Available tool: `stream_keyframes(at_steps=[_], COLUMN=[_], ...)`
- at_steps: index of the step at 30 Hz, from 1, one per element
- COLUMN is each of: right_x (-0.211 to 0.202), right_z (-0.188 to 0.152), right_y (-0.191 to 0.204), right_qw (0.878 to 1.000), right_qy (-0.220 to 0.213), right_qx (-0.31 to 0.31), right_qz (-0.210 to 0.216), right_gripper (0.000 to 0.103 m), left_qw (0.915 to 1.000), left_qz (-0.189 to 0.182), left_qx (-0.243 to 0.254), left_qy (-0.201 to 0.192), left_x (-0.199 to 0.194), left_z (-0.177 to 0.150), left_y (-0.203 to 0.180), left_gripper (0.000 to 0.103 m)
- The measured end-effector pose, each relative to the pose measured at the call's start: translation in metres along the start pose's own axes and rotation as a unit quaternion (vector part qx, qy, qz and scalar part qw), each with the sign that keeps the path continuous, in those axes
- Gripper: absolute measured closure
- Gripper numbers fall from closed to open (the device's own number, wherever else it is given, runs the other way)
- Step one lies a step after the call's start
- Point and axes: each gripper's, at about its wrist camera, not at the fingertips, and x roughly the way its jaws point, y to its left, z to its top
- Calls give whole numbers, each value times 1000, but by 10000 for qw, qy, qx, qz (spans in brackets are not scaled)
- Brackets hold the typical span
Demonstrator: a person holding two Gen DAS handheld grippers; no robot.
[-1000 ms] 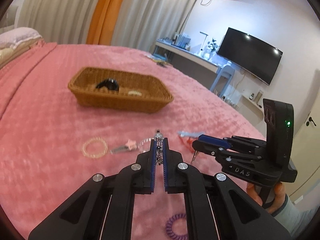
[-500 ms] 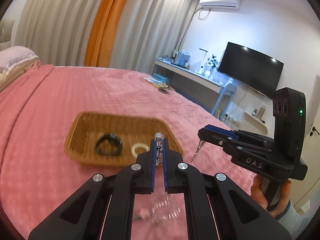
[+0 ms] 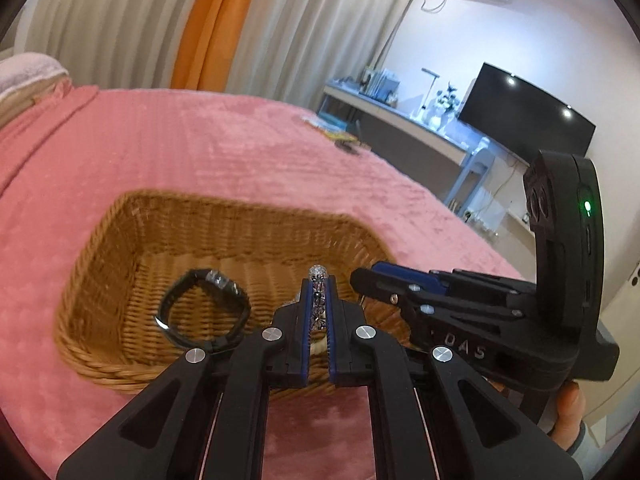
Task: Organize jewelry
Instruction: 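Carry both items into the basket and open both tools to release, then move both tools back toward the crystal bead bracelets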
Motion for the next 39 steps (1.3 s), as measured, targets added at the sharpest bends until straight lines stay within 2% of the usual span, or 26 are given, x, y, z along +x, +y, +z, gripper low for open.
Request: stream_keyframes(at_steps=[6, 7, 8, 10, 14, 20, 25, 28, 32, 39], right_x=[16, 17, 17, 15, 5, -41, -78, -93, -99, -87], right_z=[0, -1, -1, -2, 0, -7, -22, -41, -68, -121], right_y=[-11, -12, -13, -16, -20, -3, 11, 19, 25, 33], right_qw=[9997, 9997, 9996, 9996, 9991, 9981, 9967, 9970, 9980, 9999], right_qy=[83, 77, 51, -38, -169, -583, -807, -768, -626, -112], right_qx=[210, 240, 256, 290, 360, 171, 11, -52, -111, -115], right_qz=[106, 73, 60, 52, 110, 43, 40, 69, 34, 33], right_gripper=[82, 79, 72, 59, 59, 59, 59, 59, 59, 59], left_qw=[9997, 9997, 9997, 9997, 9999, 9994, 9981, 9973, 9962, 9934], left_qz=[140, 163, 185, 185, 147, 89, 132, 231, 473, 899], left_qx=[-43, -48, -51, -57, -66, -31, -87, -171, -289, -680], left_qy=[183, 175, 164, 126, 9, -326, -587, -677, -676, -228], left_x=[9, 8, 7, 2, -8, -51, -100, -127, -149, -148], left_z=[-9, -9, -9, -10, -7, -5, -17, -30, -51, -96], left_y=[9, 9, 10, 11, 9, -3, -8, -7, 1, 22], left_gripper=[98, 98, 93, 88, 78, 76, 76, 75, 68, 68])
